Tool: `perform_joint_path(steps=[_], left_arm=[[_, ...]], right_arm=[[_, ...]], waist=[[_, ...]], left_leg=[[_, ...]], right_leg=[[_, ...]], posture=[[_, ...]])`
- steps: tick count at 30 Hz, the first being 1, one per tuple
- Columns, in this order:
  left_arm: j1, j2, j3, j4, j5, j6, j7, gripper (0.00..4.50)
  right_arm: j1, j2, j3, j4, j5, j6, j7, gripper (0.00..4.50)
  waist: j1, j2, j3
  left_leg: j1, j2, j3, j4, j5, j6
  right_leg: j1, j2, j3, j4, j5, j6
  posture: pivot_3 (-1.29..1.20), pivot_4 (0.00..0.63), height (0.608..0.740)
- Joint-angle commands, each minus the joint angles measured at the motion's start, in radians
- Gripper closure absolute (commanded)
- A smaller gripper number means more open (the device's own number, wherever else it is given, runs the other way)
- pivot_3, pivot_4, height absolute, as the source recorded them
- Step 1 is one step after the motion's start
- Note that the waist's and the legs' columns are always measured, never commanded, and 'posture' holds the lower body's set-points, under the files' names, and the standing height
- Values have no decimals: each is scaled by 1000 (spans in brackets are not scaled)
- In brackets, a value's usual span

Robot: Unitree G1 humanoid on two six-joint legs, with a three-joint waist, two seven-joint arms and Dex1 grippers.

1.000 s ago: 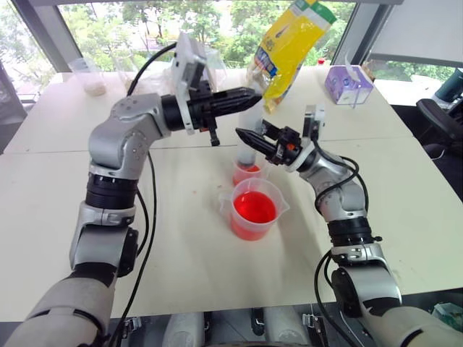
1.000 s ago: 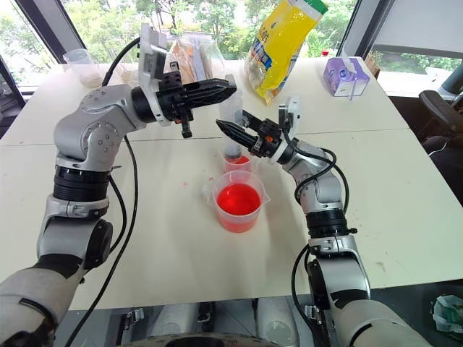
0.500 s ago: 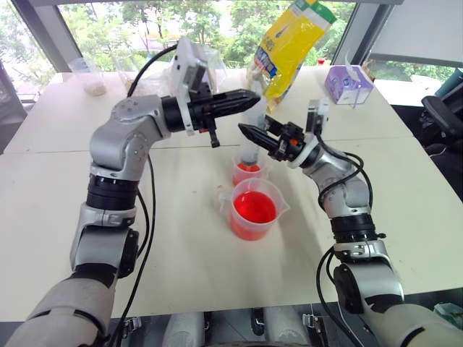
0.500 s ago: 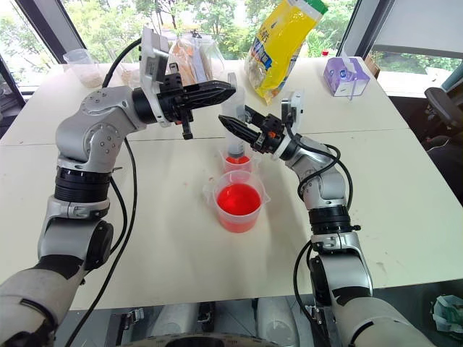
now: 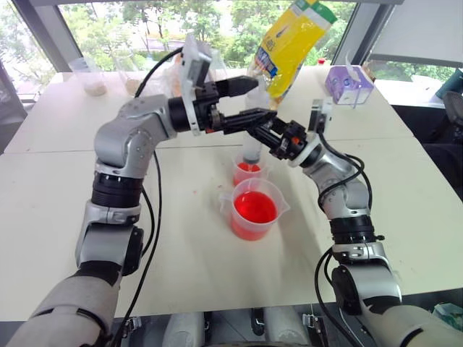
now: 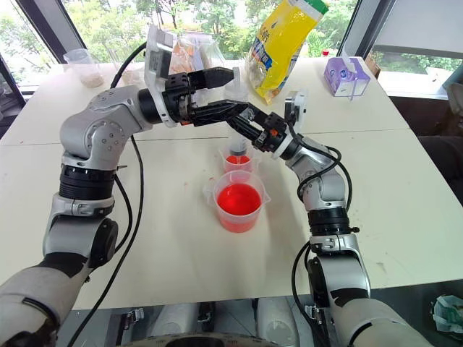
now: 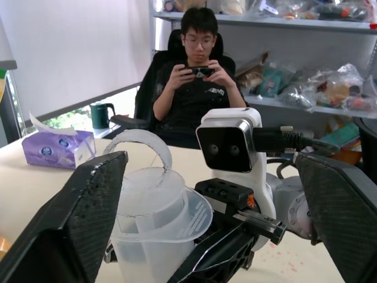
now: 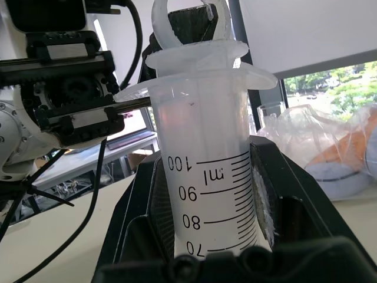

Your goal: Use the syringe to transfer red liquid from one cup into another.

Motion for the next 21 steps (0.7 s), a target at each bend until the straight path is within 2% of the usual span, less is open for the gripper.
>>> perform_joint_path(steps=[1, 8, 14, 16, 21], left_arm=[[27, 53, 75, -72, -33, 26, 45, 56], [86, 129, 126, -163, -103, 88, 72, 56], [157, 168, 123, -217, -111, 101, 82, 56], [178, 173, 119, -228, -107, 97, 86, 56], [254, 190, 102, -278, -88, 78, 92, 56]], right_arm=[[-16, 5, 11, -70, 16, -17, 27, 3098], [-41, -2, -12, -70, 30, -2, 7, 3098], [-140, -41, -80, -121, 94, 150, -138, 3098], [-180, -80, -110, -133, 127, 285, -227, 3098], [-335, -247, -228, -120, 213, 767, -540, 3098]], waist=[[-3, 0, 0], [7, 0, 0], [3, 0, 0], [3, 0, 0], [6, 1, 0]], left_leg=[[0, 0, 0, 0, 0, 0], [0, 0, -1, 0, 0, 0], [0, -1, 0, 0, 0, 0], [0, 0, -1, 0, 0, 0], [-1, 0, 0, 0, 0, 0]], right_leg=[[0, 0, 0, 0, 0, 0], [0, 0, 0, 0, 0, 0], [0, -2, 0, 0, 0, 0], [0, -1, 0, 0, 0, 0], [-1, -3, 0, 0, 0, -1]], posture=[[0, 150, 740], [0, 150, 740], [0, 150, 740], [0, 150, 740], [0, 150, 740]])
